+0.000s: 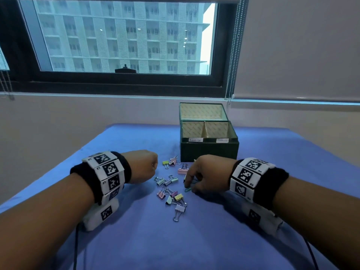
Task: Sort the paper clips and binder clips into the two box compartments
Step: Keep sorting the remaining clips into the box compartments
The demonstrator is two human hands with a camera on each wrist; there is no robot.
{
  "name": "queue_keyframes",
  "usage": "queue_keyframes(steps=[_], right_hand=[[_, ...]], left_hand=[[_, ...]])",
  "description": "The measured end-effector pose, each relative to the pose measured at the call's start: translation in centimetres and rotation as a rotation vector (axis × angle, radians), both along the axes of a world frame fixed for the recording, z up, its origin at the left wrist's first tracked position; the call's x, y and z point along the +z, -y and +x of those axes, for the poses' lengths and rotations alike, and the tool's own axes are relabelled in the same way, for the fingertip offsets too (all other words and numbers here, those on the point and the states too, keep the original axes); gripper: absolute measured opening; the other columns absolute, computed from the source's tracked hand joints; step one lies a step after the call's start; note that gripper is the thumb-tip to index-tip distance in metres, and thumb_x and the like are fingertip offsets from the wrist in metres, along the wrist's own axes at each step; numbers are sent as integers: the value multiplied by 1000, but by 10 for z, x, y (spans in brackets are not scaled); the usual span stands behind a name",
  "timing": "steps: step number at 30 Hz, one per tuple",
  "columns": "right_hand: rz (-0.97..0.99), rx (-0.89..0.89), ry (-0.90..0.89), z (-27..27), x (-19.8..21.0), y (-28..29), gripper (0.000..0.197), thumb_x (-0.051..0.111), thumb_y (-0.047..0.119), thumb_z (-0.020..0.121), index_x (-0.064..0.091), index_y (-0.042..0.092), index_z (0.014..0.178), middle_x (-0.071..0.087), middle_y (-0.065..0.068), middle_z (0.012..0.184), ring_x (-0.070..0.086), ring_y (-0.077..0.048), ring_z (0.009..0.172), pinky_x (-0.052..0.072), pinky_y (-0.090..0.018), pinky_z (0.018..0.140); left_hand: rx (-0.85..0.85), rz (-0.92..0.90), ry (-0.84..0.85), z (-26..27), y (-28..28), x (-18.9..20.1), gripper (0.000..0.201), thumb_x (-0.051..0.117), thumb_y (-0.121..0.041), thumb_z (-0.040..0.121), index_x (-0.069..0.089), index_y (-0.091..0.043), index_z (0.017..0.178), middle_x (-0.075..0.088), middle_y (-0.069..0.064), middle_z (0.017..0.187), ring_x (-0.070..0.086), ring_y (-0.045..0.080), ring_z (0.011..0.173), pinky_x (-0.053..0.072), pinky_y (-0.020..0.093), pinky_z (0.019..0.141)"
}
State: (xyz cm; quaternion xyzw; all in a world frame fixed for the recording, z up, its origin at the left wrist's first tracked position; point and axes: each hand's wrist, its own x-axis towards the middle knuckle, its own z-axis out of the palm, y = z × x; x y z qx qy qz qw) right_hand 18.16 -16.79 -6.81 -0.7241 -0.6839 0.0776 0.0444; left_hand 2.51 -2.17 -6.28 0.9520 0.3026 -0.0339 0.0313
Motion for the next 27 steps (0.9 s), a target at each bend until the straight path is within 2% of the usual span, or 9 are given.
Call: queue_keyframes(steps=[5, 7, 9, 13, 16, 19, 22, 24, 27], right_hand=[[132, -4, -25, 3, -1, -1, 8, 62, 19, 82, 65, 23, 77, 52, 13, 61, 46, 0, 54, 40, -16, 56], [221, -88, -51, 17, 12, -4, 10, 59, 16, 81, 60, 25, 77, 55, 12, 67, 50, -3, 62, 44, -21, 61], [322, -204, -61, 40, 32, -10, 12, 57, 13, 83, 58, 24, 77, 58, 11, 74, 54, -9, 70, 42, -20, 63], [498, -454, -3, 92, 62, -22, 7, 57, 13, 84, 62, 18, 85, 61, 5, 83, 56, -17, 77, 41, -24, 66], [344, -536, 11, 100, 64, -35, 28, 61, 18, 83, 63, 25, 110, 65, 0, 115, 61, -20, 99, 50, -30, 83], [319, -466, 137, 76, 60, -49, 53, 61, 22, 80, 54, 32, 131, 52, 1, 136, 53, -23, 120, 48, -39, 98], [410, -231, 170, 32, 54, -58, 35, 54, 21, 82, 62, 35, 114, 59, 5, 117, 57, -20, 108, 50, -39, 92], [261, -110, 213, 2, 47, -68, 32, 51, 20, 87, 65, 35, 111, 64, 9, 112, 61, -18, 102, 52, -36, 89], [-13, -34, 354, -24, 37, -89, 39, 54, 14, 91, 59, 26, 128, 59, 5, 129, 58, -19, 115, 49, -35, 98]], left_hand=[[14, -45, -79, -1, 0, -7, 43, 68, -46, 80, 42, -27, 109, 51, -5, 105, 53, 19, 87, 43, 29, 75], [-26, -19, -87, -2, -3, -8, 39, 67, -54, 79, 51, -32, 108, 53, -7, 110, 57, 17, 99, 47, 31, 86], [-64, 0, -94, -1, -5, -8, 29, 65, -55, 81, 59, -32, 98, 56, -8, 107, 57, 15, 99, 46, 30, 83], [-111, 46, -82, 2, -6, -9, 24, 61, -53, 84, 59, -31, 96, 54, -9, 97, 55, 15, 91, 44, 27, 77], [-141, 64, 95, 0, -8, -6, 24, 59, -49, 86, 55, -32, 104, 55, -9, 109, 55, 15, 104, 45, 29, 87], [-141, 97, 282, 0, -11, -2, 23, 56, -47, 89, 51, -31, 104, 53, -10, 107, 54, 13, 99, 41, 26, 82], [-65, 144, 370, 5, -20, -2, 17, 53, -43, 90, 47, -29, 98, 53, -8, 101, 52, 15, 87, 40, 27, 75], [25, 162, 353, 9, -28, -3, 18, 52, -41, 89, 49, -26, 99, 56, -4, 103, 55, 17, 88, 45, 30, 77], [136, 176, 220, 11, -39, -6, 26, 50, -38, 90, 51, -20, 108, 57, 2, 109, 57, 21, 91, 50, 36, 82]])
